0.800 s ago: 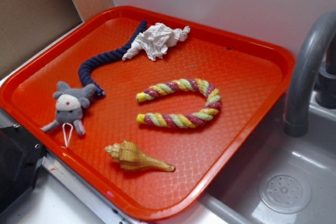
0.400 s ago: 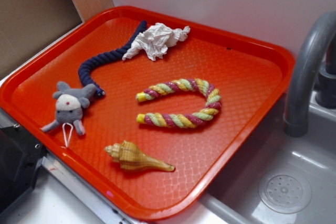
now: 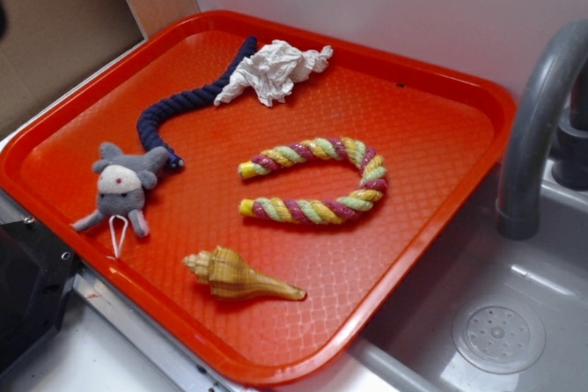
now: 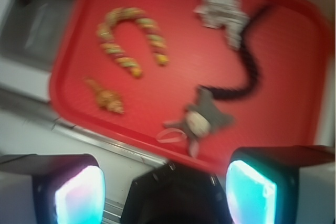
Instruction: Grab the shell.
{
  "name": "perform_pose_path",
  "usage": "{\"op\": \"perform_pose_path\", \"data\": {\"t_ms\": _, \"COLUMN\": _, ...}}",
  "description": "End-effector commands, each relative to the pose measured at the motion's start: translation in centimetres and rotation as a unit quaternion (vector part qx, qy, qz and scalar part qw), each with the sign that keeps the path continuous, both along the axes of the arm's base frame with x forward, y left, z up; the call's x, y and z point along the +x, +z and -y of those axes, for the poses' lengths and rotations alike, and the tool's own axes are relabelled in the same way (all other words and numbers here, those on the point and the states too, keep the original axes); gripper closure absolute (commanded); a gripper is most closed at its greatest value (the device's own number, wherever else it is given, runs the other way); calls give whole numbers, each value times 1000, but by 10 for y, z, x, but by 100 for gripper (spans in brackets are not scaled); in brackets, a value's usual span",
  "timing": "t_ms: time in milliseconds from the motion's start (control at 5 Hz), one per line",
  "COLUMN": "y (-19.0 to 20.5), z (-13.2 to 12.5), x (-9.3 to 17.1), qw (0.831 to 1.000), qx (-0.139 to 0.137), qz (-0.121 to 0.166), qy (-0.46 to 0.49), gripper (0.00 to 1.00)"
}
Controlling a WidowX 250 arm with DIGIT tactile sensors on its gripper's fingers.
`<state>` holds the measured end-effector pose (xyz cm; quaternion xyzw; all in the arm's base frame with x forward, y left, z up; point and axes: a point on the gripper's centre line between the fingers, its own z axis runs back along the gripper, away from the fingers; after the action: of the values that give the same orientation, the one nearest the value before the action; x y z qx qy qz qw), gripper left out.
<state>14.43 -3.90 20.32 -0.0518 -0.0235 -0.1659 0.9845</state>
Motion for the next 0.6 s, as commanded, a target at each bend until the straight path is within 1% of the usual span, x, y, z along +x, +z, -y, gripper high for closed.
{"op": "perform_pose_path", "data": {"t_ms": 0, "y": -44, "z": 56, "x": 28, "qw": 984, "qx": -1, "qz": 13, "qy": -178, "gripper": 0}}
{"op": "perform_pose_path", "data": {"t_ms": 200, "y": -69, "z": 80, "x": 27, "qw": 973, "qx": 5, "qz": -3, "qy": -229, "gripper": 0}}
{"op": "perform_pose_path", "data": {"t_ms": 400, "y": -91, "z": 99, "x": 21, "qw": 964, "qx": 4, "qz": -20, "qy": -264, "gripper": 0}}
